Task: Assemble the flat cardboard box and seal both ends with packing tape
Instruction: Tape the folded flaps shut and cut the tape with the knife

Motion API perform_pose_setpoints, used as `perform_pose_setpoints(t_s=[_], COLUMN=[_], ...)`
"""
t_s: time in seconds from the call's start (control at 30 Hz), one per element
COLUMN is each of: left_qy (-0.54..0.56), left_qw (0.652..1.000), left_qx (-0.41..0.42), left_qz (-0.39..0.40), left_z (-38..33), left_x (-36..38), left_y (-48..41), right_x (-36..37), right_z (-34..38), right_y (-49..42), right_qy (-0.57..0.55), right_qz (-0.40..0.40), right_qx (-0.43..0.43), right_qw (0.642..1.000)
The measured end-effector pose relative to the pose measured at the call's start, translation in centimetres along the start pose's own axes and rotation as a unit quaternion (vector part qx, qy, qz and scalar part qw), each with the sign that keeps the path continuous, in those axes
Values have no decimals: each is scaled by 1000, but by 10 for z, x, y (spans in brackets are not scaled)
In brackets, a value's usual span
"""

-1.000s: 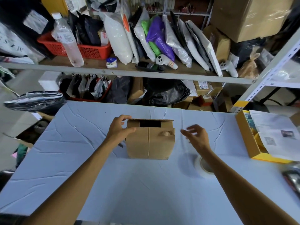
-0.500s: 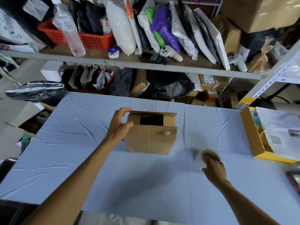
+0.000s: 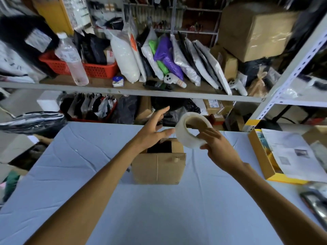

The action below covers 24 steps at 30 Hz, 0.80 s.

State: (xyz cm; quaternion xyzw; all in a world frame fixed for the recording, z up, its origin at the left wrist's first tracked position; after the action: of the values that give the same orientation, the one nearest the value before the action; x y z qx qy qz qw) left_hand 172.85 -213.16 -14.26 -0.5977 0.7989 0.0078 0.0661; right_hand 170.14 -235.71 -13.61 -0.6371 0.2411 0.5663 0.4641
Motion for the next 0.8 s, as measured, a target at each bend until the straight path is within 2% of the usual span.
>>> perform_pose_setpoints(t_s=[0.1, 0.3, 0.43, 0.6, 0.8], left_qy=[0, -29, -101, -141, -129], left_qw=[1000, 998, 992, 986, 985], left_qx=[15, 13, 19, 12, 3], left_qz=[-11, -45, -69, -86, -118], left_z=[-5, 0, 2, 8, 10], left_x=[-3, -27, -33, -36, -43], left_y=[-1, 14, 17, 16, 16], right_x=[-8, -4, -6, -7, -13], right_z=[21, 34, 39, 42, 41], right_y=[-11, -16, -20, -24, -29], right_qy=[-4, -23, -34, -43, -79], right_qz=[18, 23, 40, 59, 62], right_qx=[-46, -7, -1, 4, 24], right_qw=[999, 999, 999, 997, 995])
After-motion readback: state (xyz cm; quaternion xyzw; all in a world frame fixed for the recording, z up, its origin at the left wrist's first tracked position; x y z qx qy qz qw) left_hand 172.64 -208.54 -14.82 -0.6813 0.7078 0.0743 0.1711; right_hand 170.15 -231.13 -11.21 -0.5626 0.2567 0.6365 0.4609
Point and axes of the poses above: each hand's wrist, its own y-axis away from the middle knuckle, its own x-axis out of the palm, z = x × y, the point moved 2 cm from there along -y, towards the middle knuckle, and after that the axes turned 9 degrees about y, right-handed, at the moved point
